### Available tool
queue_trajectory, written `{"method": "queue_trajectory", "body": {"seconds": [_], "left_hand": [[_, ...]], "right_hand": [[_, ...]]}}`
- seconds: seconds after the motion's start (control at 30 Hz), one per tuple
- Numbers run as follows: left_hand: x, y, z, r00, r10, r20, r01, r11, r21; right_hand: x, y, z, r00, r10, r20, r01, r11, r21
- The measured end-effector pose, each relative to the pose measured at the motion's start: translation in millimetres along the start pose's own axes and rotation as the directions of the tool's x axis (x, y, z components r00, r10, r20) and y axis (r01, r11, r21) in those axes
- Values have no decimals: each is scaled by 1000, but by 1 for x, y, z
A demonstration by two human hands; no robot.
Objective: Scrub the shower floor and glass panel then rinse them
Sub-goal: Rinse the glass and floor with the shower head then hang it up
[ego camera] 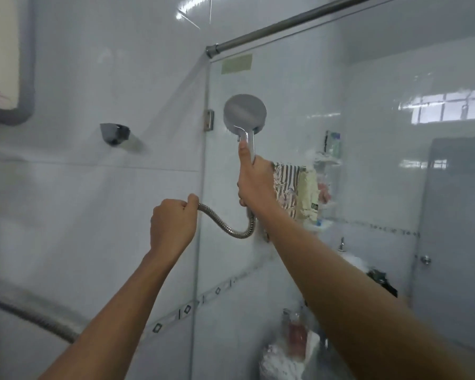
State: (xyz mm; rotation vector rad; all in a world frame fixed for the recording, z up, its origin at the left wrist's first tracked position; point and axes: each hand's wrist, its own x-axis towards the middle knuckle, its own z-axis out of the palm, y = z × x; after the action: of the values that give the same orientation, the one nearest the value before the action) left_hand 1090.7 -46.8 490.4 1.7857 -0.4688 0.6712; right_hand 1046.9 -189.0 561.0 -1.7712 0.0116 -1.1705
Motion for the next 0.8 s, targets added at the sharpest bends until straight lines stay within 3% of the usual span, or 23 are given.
{"method": "queue_trajectory", "body": {"seconds": [0.13, 0.47, 0.8], "left_hand": [[-39, -40, 5, 996, -55, 64, 53, 998, 33], [-173, -122, 14, 961, -173, 214, 130, 971, 203], [-296, -162, 18, 876, -363, 317, 249, 904, 348]], "right_hand": [[-44, 37, 2, 999, 43, 17, -41, 996, -78], [-178, 134, -14, 964, 257, 65, -253, 965, -66], [-282, 183, -58, 914, 405, 32, -395, 905, -160]]}}
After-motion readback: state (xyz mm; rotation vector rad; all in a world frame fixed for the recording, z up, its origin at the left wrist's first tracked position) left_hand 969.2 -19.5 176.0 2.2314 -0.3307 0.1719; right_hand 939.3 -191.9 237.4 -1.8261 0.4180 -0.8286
